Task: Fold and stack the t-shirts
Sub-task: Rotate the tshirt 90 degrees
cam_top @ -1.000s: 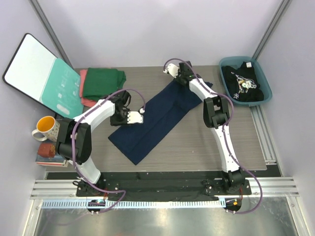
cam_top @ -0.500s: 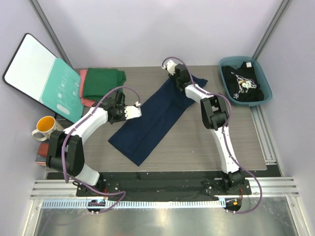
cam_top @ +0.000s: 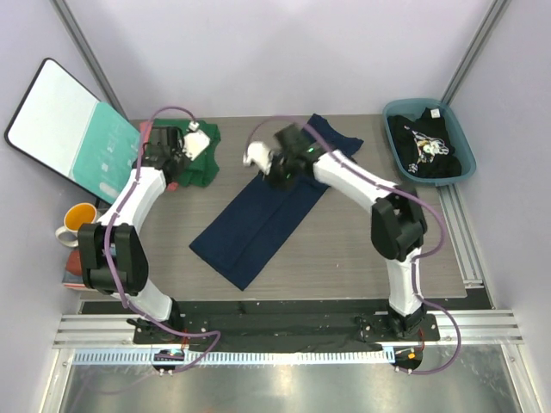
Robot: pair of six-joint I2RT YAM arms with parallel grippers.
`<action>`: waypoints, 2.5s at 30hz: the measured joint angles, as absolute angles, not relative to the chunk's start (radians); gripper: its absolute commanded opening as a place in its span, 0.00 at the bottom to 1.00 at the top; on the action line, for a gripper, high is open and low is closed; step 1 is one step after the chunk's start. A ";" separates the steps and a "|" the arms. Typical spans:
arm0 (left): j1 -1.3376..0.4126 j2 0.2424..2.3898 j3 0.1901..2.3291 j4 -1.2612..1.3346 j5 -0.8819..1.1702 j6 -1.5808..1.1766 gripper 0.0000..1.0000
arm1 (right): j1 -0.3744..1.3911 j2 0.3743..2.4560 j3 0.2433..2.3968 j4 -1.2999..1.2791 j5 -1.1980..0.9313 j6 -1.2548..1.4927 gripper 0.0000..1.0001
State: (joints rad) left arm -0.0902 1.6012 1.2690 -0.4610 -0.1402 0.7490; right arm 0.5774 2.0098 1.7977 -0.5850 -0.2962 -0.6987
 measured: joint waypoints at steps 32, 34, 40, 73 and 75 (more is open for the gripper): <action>-0.042 1.599 1.354 -0.430 -0.176 0.653 0.57 | 0.796 2.024 1.444 -0.766 -0.376 -0.852 0.20; -0.042 1.599 1.363 -0.427 -0.171 0.664 0.56 | 0.789 1.985 1.387 -0.768 -0.369 -0.859 0.19; -0.042 1.599 1.365 -0.425 -0.155 0.690 0.57 | 0.739 1.856 1.209 -0.814 -0.356 -0.870 0.25; -0.060 1.620 1.357 -0.439 -0.068 0.658 0.56 | 0.417 2.421 2.040 -0.455 0.139 -0.695 0.01; -0.060 1.627 1.357 -0.439 -0.070 0.659 0.55 | 0.416 2.429 2.062 -0.435 0.140 -0.714 0.01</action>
State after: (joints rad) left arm -0.0605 1.6272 1.3571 -0.4389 -0.0704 0.6586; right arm 0.4164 2.4290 2.0617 -0.4355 0.1402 -0.7143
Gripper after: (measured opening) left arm 0.563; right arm 0.018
